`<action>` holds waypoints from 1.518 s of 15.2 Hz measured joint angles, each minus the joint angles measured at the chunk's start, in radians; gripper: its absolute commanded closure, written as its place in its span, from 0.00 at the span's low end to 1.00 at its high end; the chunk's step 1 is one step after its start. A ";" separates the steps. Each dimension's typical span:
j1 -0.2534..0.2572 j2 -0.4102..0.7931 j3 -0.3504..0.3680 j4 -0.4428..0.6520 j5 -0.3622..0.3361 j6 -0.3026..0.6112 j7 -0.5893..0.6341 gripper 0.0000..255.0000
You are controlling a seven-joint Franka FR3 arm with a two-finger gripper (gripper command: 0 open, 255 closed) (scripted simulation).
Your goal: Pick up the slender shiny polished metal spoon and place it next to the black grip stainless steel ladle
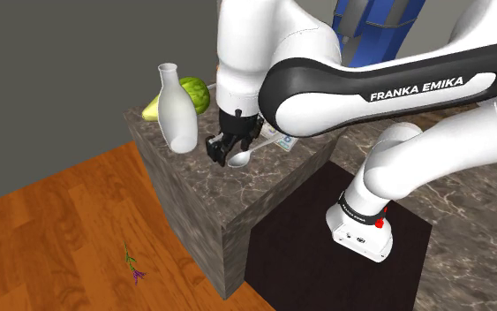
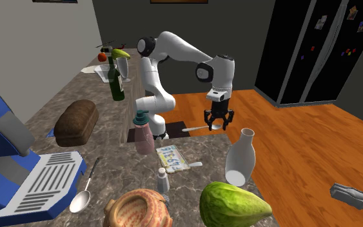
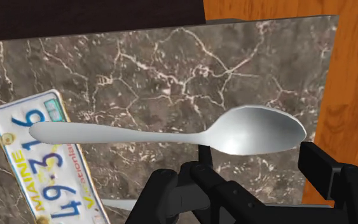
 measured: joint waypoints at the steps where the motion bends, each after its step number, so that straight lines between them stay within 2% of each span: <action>1: 0.000 -0.003 -0.005 0.008 -0.002 -0.012 -0.002 1.00; 5: -0.012 -0.020 -0.058 0.009 -0.020 -0.035 -0.052 1.00; 9: -0.040 -0.039 -0.150 -0.037 -0.054 -0.017 -0.156 1.00; 14: -0.089 -0.032 -0.255 -0.060 -0.104 0.005 -0.279 1.00; 23: -0.197 0.071 -0.422 -0.028 -0.200 0.070 -0.485 1.00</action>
